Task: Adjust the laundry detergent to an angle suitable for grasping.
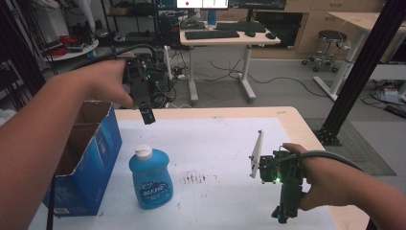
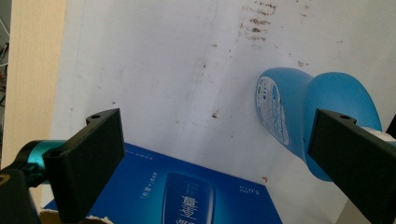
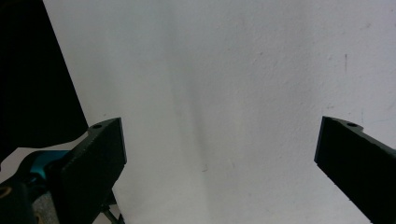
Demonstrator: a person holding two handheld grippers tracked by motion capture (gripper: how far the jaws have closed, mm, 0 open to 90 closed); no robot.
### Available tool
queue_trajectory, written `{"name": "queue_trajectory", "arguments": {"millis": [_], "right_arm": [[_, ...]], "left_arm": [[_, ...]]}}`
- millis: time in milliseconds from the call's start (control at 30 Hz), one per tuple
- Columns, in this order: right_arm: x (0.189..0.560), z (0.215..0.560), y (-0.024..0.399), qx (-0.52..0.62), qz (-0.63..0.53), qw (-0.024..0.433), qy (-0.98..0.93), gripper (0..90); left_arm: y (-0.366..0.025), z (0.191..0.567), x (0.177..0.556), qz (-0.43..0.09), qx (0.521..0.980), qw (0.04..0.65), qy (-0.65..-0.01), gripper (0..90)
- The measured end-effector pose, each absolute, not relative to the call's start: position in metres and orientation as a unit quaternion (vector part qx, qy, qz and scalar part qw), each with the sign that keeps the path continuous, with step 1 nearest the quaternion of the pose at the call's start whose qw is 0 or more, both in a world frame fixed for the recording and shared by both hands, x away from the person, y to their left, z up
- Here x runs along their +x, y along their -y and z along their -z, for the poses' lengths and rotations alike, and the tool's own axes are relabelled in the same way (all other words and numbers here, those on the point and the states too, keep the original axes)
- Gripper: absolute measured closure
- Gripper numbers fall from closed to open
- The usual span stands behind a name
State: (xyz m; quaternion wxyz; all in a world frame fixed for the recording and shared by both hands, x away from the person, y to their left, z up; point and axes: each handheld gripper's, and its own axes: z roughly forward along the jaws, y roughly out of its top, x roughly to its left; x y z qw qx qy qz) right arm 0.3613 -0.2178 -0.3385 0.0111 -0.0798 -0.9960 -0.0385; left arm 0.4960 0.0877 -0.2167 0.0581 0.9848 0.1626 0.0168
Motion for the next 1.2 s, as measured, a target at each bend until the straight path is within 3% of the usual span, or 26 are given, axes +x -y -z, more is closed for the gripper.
{"name": "queue_trajectory", "arguments": {"millis": [1200], "right_arm": [[0.346, 0.327, 0.227, -0.078, 0.047, -0.011, 0.996, 1.2]], "left_arm": [[-0.092, 0.213, 0.491, -0.021, 0.982, 0.059, -0.18, 4.0]]}}
